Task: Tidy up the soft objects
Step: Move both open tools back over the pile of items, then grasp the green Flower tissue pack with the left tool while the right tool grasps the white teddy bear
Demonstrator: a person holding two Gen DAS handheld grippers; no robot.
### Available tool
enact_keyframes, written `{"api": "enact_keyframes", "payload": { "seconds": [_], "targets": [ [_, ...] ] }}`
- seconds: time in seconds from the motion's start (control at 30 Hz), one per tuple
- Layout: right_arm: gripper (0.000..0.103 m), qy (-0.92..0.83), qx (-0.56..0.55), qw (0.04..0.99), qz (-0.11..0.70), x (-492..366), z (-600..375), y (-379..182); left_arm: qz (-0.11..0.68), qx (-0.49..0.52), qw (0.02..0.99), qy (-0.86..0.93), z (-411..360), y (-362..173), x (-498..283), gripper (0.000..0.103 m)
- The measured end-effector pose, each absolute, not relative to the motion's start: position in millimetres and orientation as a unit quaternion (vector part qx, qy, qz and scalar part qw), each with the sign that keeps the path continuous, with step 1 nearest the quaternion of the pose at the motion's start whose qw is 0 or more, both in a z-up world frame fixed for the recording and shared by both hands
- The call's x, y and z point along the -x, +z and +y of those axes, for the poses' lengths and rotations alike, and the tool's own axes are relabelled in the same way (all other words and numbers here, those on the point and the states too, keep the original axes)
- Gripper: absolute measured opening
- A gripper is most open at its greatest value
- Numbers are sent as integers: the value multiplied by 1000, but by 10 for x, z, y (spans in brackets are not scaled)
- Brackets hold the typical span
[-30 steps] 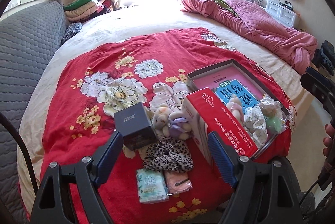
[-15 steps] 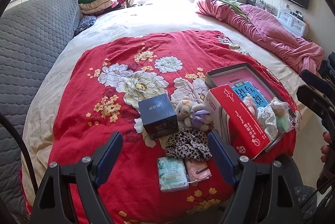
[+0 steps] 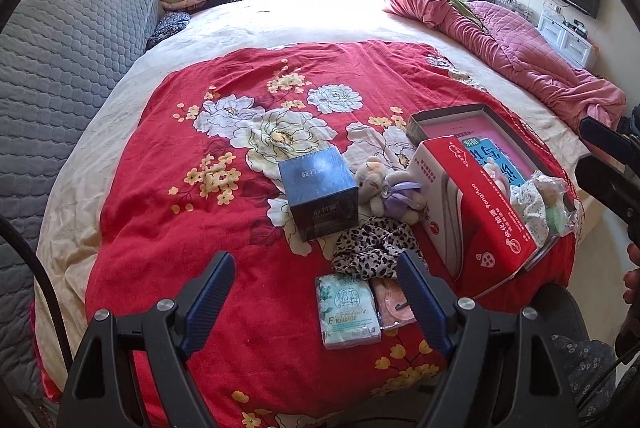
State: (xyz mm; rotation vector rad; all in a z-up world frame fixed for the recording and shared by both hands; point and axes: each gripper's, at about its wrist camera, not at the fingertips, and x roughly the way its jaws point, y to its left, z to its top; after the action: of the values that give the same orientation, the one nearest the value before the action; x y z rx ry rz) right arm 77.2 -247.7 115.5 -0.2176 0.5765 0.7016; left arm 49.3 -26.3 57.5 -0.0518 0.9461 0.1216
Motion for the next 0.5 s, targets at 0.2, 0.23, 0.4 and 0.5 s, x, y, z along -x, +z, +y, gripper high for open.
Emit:
{"api": "enact_keyframes", "payload": {
  "seconds": [0.2,0.23,0.4,0.5],
  "targets": [
    [80,337,126,888,285,-782,-2365,1020,471,43,879,53,-172,364,-508,82],
    [80,338,127,887,288,-785,-2344,994,474,45,878,54,-157,336,-507,82],
    [80,339,146,880,298,-821,-2250,890,487,53,870,53,-140,183,-525,82],
    [80,342,160,875,302,-848,-2191,836,495,60,866,47,-135,105,-526,82]
  ]
}}
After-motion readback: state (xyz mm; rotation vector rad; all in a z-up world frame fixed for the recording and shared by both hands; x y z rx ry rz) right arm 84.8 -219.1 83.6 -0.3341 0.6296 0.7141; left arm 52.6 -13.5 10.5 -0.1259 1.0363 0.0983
